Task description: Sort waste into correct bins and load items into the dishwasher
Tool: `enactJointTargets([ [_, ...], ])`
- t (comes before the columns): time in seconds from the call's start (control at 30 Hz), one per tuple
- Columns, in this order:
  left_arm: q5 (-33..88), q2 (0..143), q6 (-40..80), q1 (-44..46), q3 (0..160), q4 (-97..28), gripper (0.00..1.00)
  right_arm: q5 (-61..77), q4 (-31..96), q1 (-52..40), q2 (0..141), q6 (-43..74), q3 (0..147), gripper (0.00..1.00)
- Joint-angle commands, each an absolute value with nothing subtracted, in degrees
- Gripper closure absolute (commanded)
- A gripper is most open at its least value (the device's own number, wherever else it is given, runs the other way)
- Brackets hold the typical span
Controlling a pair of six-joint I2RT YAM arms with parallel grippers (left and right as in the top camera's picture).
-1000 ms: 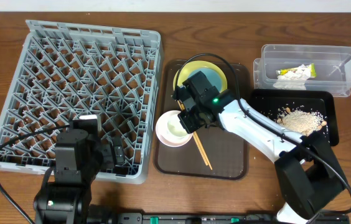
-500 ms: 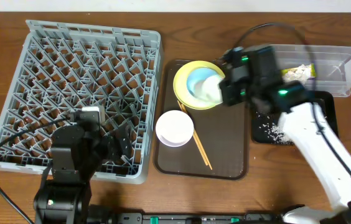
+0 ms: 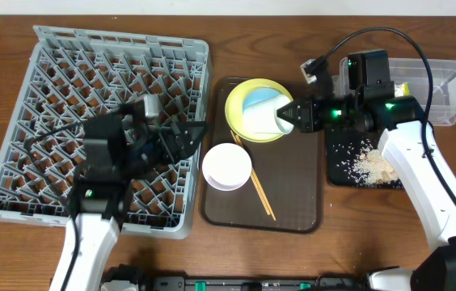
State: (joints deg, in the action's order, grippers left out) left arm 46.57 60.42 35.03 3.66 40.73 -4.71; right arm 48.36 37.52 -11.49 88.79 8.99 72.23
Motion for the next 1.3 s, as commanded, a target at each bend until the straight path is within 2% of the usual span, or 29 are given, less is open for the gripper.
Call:
enactJointTargets([
  [0.0, 64.6, 66.7, 43.5, 4.0, 41.4, 3.0, 0.18, 60.7, 36.5, -11.3, 89.1, 6.5, 72.4, 0.99],
  [0.13, 71.7, 72.8, 51.0, 5.2, 41.4, 15.3, 0.19, 63.8, 35.1, -11.4, 89.1, 6.6, 72.4, 0.99],
  [0.47, 72.4, 75.6, 58.4, 13.0, 41.4, 34.3, 0.20, 68.4, 31.5, -13.2, 89.2, 7.1, 72.4, 0.99],
  [0.7, 72.4, 75.5, 62.3, 15.4, 41.5, 42.4, 0.20, 68.5, 31.5, -14.3, 89.2, 8.6, 72.4, 0.99],
  [1.27, 72.6, 75.5, 66.1, 17.5, 41.5, 51.8, 0.26, 68.4, 30.2, -18.7, 89.2, 8.8, 72.4, 0.99],
])
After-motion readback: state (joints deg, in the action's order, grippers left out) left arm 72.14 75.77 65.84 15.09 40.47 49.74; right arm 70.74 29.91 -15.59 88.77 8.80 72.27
